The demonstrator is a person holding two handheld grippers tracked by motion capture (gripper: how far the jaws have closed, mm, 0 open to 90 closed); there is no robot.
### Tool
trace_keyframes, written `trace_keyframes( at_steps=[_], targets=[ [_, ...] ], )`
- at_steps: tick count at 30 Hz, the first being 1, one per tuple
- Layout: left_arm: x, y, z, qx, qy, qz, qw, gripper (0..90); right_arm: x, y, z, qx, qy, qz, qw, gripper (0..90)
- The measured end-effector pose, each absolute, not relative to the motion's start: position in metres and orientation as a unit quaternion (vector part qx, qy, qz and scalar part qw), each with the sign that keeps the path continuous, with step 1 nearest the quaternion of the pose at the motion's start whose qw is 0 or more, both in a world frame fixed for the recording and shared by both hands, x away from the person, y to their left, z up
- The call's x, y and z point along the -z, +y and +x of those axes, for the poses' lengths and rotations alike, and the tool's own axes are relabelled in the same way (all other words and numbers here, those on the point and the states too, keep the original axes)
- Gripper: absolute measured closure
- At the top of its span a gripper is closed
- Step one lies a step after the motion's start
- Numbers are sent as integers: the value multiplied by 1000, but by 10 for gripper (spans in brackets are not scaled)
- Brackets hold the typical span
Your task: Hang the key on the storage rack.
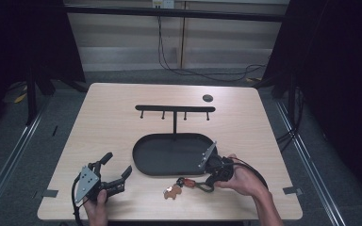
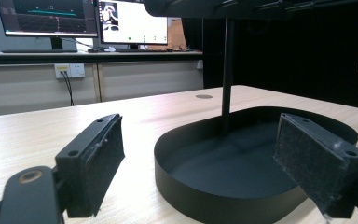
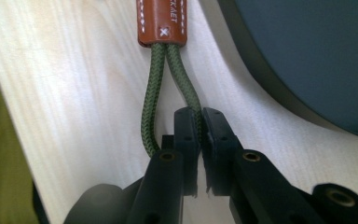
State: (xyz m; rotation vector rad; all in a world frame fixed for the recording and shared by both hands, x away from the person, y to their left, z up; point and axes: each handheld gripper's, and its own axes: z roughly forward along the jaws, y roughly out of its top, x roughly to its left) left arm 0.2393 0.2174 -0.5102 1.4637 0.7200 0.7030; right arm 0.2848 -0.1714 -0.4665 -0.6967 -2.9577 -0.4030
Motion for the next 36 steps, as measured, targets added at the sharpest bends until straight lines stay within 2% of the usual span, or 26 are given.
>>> trace_keyframes(
  at_steps=[22, 36],
  targets=[
    [510, 217, 239, -307, 315, 639, 631, 155, 428, -168, 295, 147, -958, -236, 71, 856],
    [510, 217, 239, -307, 314, 639, 631, 155, 398, -156, 298, 140, -965, -215, 55, 861]
  ],
)
